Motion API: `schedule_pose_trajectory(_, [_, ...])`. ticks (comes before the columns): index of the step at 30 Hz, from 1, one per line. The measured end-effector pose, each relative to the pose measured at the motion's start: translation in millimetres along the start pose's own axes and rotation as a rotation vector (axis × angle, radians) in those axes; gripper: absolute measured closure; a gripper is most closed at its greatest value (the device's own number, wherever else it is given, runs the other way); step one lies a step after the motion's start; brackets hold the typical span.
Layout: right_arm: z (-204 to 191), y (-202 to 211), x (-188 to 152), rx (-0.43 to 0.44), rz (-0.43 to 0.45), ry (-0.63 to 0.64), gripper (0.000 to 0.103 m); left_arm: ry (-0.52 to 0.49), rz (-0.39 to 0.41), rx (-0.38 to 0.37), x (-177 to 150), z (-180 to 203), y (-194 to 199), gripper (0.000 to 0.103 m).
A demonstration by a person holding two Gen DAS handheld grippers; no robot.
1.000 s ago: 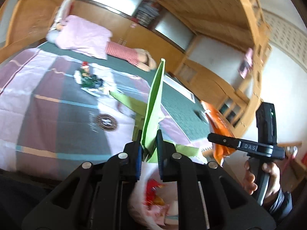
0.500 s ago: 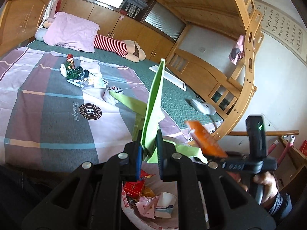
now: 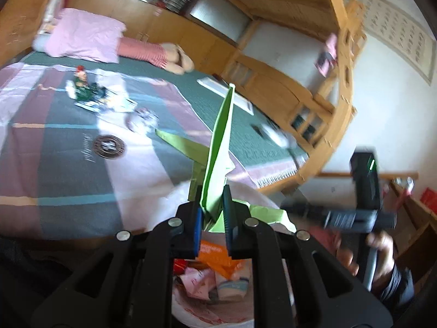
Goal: Collect trash
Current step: 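Open the left tool over the bin to drop the green crane, then move both tools from the bin back over the bed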
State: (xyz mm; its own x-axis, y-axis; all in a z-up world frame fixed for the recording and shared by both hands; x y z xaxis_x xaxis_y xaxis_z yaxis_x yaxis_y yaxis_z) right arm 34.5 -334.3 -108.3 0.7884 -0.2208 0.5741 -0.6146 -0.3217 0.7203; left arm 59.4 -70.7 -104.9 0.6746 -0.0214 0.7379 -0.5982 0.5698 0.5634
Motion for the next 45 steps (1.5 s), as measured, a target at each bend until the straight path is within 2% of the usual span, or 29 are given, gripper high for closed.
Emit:
schedule_pose_trajectory(4, [1, 25, 9, 0.010, 0.113, -0.001, 0.021, -0.131, -0.101, -0.051, -17, 33, -26, 0.089])
schedule_pose_trajectory(7, [0, 30, 11, 0.025, 0.140, 0.003, 0.020, -0.238, -0.158, -0.076, -31, 58, -43, 0.089])
schedule_pose_trajectory(10, [1, 30, 11, 0.035, 0.144, -0.001, 0.020, -0.306, -0.189, -0.063, -42, 73, -54, 0.086])
schedule_pose_trajectory(12, [2, 29, 10, 0.035, 0.142, -0.002, 0.020, -0.318, -0.197, -0.056, -46, 76, -57, 0.079])
schedule_pose_trajectory(14, [3, 29, 9, 0.035, 0.147, -0.005, 0.020, -0.315, -0.181, -0.039, -46, 74, -54, 0.054])
schedule_pose_trajectory(19, [6, 33, 9, 0.043, 0.160, -0.021, 0.020, -0.263, -0.125, 0.014, -36, 63, -48, 0.028])
schedule_pose_trajectory(22, [7, 34, 10, 0.043, 0.166, -0.026, 0.020, -0.213, -0.099, 0.027, -30, 54, -44, 0.019])
schedule_pose_trajectory(24, [6, 34, 10, 0.042, 0.169, -0.027, 0.020, -0.180, -0.078, 0.042, -26, 48, -40, 0.016])
schedule_pose_trajectory(27, [4, 36, 10, 0.040, 0.189, -0.024, 0.019, -0.137, -0.029, 0.104, -18, 37, -32, 0.013])
schedule_pose_trajectory(28, [2, 40, 11, 0.039, 0.216, -0.019, 0.019, -0.130, -0.001, 0.146, -16, 33, -28, 0.012])
schedule_pose_trajectory(29, [-1, 45, 11, 0.036, 0.254, -0.014, 0.019, -0.130, 0.037, 0.214, -14, 29, -24, 0.010])
schedule_pose_trajectory(32, [-12, 65, 14, -0.010, 0.414, 0.027, 0.003, -0.143, 0.118, 0.395, -8, 16, -15, 0.007])
schedule_pose_trajectory(33, [-16, 67, 16, -0.040, 0.443, 0.048, 0.003, -0.138, 0.127, 0.424, -7, 13, -13, 0.007])
schedule_pose_trajectory(34, [-20, 65, 18, -0.067, 0.450, 0.074, 0.003, -0.124, 0.130, 0.447, -6, 7, -12, 0.007])
schedule_pose_trajectory(37, [-33, 45, 26, -0.089, 0.383, 0.135, 0.003, -0.069, 0.117, 0.459, -6, -9, -10, 0.006])
schedule_pose_trajectory(41, [-53, 24, 42, -0.027, 0.383, 0.156, 0.003, -0.020, 0.134, 0.517, -3, -32, -2, 0.006])
schedule_pose_trajectory(45, [-77, -8, 75, 0.047, 0.311, 0.146, 0.003, 0.071, 0.122, 0.555, -3, -66, 4, 0.006])
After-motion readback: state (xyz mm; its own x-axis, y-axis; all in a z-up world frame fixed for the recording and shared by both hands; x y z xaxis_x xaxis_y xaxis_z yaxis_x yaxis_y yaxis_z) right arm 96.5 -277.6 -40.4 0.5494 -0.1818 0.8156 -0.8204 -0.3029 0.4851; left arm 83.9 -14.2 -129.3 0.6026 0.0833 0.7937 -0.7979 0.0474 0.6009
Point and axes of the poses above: each gripper's, at about its wrist camera, not at the fingertips, and y roughly against the way its jaws point, z to its right, x to its top, the point moved 3 cm from there along -y, roughly the way its jaws point, and after that the axes turned 10 degrees about x, right-handed, at the moved point
